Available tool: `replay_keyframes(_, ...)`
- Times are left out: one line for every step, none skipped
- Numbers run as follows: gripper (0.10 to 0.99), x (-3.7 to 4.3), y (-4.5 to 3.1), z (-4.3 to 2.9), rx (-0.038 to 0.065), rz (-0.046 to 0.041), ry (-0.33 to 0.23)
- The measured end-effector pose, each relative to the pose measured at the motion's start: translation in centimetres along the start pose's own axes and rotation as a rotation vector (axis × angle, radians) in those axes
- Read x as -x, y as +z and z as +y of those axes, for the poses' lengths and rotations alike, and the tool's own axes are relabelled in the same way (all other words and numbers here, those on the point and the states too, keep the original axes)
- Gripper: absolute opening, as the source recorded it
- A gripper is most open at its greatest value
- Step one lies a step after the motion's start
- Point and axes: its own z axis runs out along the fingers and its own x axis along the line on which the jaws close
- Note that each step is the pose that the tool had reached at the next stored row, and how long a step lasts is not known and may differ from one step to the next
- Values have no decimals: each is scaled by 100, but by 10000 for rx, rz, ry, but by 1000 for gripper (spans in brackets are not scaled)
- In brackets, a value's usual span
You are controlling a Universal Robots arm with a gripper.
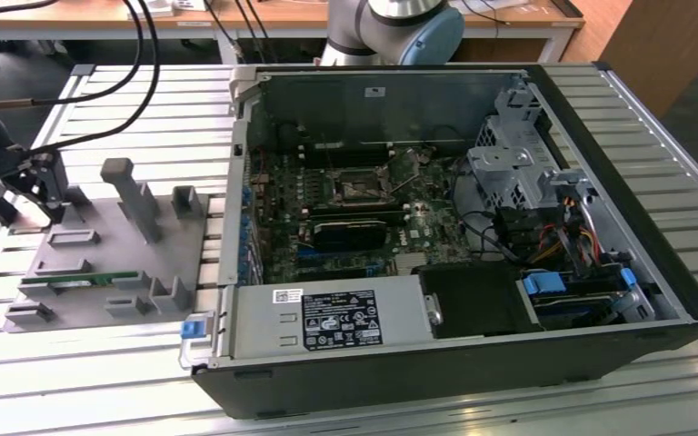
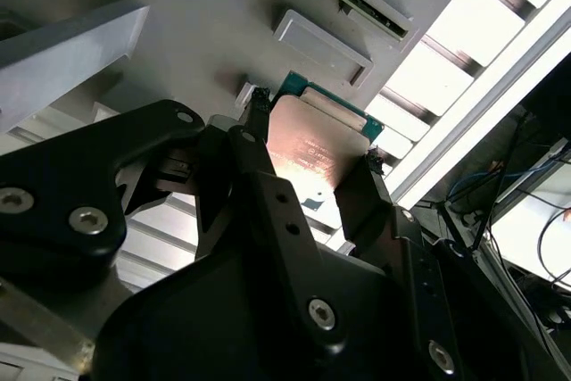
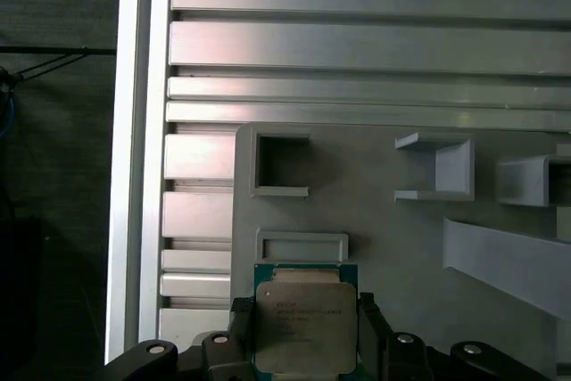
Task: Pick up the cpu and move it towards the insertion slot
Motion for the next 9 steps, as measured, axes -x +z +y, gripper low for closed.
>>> replay_keyframes(541,0,-1,1,0,-1,0)
replay_keyframes(541,0,-2,2,1,-2,0)
replay_keyframes(541,0,-4,3,1,-1,0)
replay_keyframes(541,0,-6,4,0,-1,0)
replay_keyframes(541,0,-8,4,0,-1,-1)
replay_keyframes(541,0,-10,5,1,-1,-1)
replay_keyframes(541,0,-12,5,1,-2,0)
replay_keyframes(541,0,-14,6,1,-2,0)
replay_keyframes(541,0,-15,6,1,-2,0)
